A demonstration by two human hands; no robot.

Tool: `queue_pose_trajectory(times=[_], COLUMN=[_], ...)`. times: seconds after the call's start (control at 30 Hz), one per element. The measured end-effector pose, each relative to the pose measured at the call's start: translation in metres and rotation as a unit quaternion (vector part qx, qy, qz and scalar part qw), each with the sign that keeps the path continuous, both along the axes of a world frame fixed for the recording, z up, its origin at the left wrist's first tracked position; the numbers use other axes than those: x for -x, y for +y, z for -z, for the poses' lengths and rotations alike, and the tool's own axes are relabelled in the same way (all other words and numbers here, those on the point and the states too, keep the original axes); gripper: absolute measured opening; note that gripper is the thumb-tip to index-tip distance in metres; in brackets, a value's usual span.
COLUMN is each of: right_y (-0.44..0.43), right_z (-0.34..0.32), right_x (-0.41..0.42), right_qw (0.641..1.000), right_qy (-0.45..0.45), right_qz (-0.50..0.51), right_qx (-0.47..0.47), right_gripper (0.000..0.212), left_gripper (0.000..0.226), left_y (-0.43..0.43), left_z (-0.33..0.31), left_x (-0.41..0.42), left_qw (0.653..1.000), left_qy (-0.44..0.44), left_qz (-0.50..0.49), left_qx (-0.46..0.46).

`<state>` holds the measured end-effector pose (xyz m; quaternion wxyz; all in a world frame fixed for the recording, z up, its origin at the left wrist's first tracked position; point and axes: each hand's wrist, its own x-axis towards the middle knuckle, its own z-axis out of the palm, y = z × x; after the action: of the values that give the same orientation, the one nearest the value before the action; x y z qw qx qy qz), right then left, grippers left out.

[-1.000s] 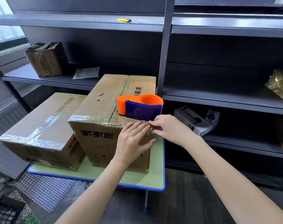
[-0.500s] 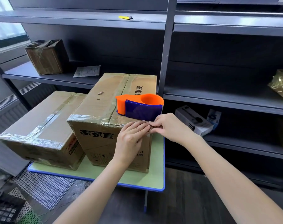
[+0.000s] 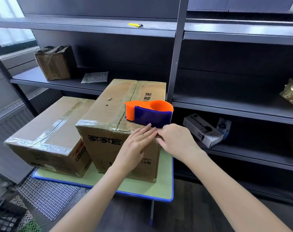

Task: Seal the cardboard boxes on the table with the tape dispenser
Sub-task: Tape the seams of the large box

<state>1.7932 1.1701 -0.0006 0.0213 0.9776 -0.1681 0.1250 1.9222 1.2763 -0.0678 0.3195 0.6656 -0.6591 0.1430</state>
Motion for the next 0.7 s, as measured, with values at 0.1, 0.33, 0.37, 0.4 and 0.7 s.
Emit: queue_pose_trajectory(times=[0.1, 0.33, 0.37, 0.4, 0.7], right_y=[0.012, 0.026, 0.029, 0.031, 0.043], right_z=[0.001, 0.007, 0.008, 0.009, 0.024], right_x=[-0.009, -0.034, -0.039, -0.044, -0.087], right_qw=[0.997, 0.995, 0.996, 0.997, 0.99], right_qy=[0.007, -0.055, -0.064, -0.07, -0.068], right_qz=[0.033, 0.07, 0.046, 0.023, -0.081], right_qx=[0.066, 0.053, 0.037, 0.016, -0.09], right_gripper=[0.039, 0.03, 0.031, 0.034, 0.04], left_gripper=[0.037, 0.031, 0.03, 0.029, 0.029], left_y=[0.017, 0.051, 0.054, 0.056, 0.057], left_z=[0.003, -0.003, -0.003, -0.003, 0.002], left_x=[-0.017, -0.073, -0.081, -0.088, -0.099], left_qw=[0.997, 0.983, 0.984, 0.985, 0.988], left_qy=[0.027, 0.007, 0.012, 0.018, 0.039], left_qz=[-0.065, -0.173, -0.169, -0.161, -0.14], left_qx=[0.041, 0.062, 0.057, 0.051, 0.06])
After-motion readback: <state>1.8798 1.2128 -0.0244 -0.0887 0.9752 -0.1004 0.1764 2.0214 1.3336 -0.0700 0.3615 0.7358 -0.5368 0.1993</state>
